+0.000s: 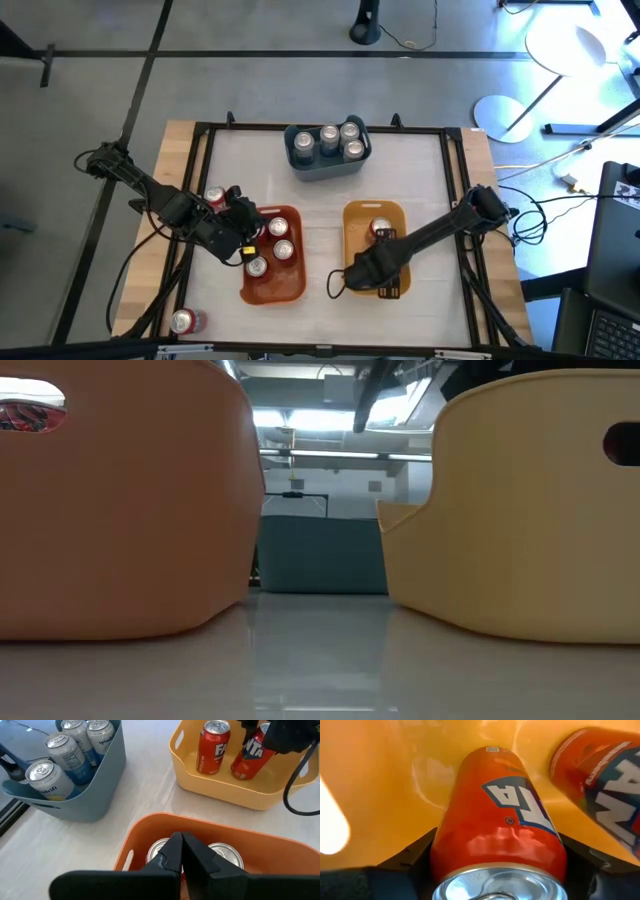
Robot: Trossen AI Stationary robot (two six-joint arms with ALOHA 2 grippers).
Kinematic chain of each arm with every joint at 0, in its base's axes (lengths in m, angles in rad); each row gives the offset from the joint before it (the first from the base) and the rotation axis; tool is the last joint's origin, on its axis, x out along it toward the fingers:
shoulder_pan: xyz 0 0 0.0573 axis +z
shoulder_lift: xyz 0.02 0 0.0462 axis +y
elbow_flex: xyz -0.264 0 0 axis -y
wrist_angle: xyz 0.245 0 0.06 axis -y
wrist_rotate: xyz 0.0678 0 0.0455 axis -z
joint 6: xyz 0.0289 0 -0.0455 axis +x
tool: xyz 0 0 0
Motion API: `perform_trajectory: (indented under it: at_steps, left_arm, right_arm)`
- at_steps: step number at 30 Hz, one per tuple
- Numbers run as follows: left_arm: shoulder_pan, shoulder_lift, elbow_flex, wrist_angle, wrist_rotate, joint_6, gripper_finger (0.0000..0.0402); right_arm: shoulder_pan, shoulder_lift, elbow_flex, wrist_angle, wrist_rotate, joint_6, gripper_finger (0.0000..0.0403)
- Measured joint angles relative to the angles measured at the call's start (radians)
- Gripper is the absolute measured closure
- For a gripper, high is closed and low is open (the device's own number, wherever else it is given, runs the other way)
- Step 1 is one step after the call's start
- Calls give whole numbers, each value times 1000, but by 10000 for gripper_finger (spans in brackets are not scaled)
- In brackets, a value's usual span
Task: Sort soda cans
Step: Put the bottom right red soda can into the yellow bin, then put the top red soda can into the yellow bin
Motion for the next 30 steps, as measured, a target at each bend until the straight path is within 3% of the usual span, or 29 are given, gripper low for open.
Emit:
perform_trajectory:
  at_steps: [3,8,13,17,21,26,30]
  left_arm:
    - [0,0,0,1,0,0,400]
    - [5,0,0,1,1,0,400]
    - [31,0,0,-2,45,1,386]
    - [61,0,0,-3,89,22,327]
    - [119,-6,0,-33,207,37,246]
    - [221,-56,0,-267,293,59,164]
    - [299,-120,0,-446,283,-13,138]
  right_arm:
    - [1,0,-3,7,-11,-1,107]
    - [2,0,-5,24,2,-7,22]
    - [2,1,3,-17,8,-24,42]
    - [3,0,69,-108,17,10,64]
    - [18,-43,127,-124,89,50,72]
    - [23,-112,155,-114,144,111,73]
    - [22,-167,160,-105,213,158,73]
